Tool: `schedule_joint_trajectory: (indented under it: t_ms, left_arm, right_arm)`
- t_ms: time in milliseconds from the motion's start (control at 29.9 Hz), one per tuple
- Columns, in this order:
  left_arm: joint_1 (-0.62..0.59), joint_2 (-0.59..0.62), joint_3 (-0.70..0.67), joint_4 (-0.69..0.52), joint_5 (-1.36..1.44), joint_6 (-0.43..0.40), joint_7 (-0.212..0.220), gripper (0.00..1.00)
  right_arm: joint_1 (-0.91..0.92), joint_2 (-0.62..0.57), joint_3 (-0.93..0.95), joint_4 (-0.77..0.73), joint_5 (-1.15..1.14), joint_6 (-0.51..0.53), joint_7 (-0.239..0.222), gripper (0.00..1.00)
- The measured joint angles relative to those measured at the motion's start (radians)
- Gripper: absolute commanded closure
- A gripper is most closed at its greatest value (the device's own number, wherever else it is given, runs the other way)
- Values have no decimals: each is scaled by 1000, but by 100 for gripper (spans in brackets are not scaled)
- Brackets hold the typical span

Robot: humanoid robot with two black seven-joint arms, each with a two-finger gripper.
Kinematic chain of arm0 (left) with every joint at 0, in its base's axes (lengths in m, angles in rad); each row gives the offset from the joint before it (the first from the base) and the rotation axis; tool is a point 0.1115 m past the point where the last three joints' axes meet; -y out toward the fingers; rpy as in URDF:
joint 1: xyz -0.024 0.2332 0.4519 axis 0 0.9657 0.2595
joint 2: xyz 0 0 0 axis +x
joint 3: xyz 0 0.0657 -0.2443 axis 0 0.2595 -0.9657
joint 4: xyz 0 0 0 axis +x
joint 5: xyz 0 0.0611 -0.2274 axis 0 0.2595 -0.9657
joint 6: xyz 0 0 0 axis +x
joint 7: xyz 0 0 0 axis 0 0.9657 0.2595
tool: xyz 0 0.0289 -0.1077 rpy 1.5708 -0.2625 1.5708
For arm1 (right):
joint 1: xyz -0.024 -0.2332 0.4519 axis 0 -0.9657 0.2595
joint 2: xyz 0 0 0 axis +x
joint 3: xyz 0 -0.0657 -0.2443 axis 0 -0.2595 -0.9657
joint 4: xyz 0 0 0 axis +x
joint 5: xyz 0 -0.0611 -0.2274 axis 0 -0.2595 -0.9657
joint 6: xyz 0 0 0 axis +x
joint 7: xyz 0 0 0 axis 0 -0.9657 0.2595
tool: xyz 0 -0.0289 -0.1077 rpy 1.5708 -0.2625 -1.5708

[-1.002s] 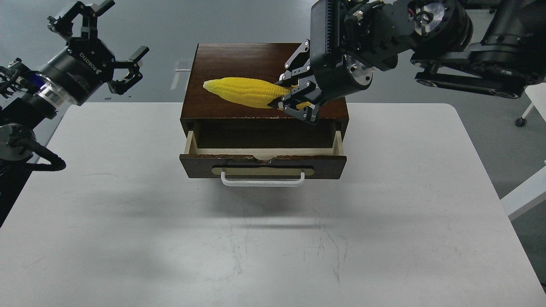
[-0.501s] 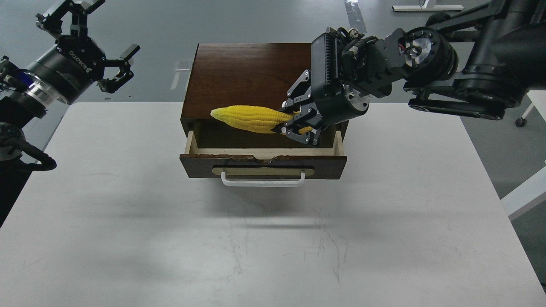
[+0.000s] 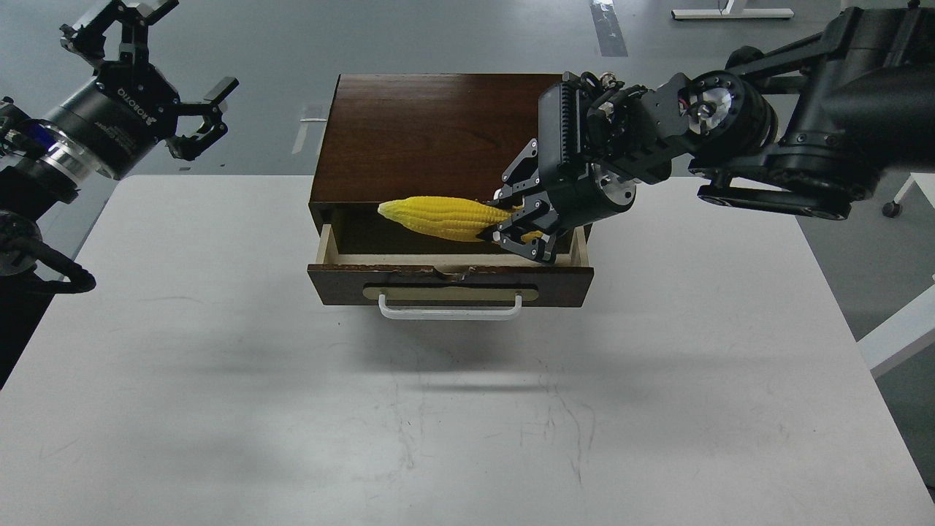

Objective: Put corn in drawer with both arms
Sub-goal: 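Lower the corn into the open drawer and open the right gripper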

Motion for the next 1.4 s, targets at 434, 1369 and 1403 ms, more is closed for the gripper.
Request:
schedule_joint_trajectory:
  t_ms: [434, 1369, 1403]
  left_arm:
    - [1, -2, 0, 0, 0, 0, 0, 2]
    - [1, -2, 0, 0, 0, 0, 0, 2]
    - [1, -2, 0, 0, 0, 0, 0, 2]
  right_arm:
    - [-27, 15, -9, -17, 0, 0, 0, 65]
    - [-43, 19, -12, -27, 0, 0, 0, 49]
    - [-43, 19, -12, -27, 1, 0, 0, 49]
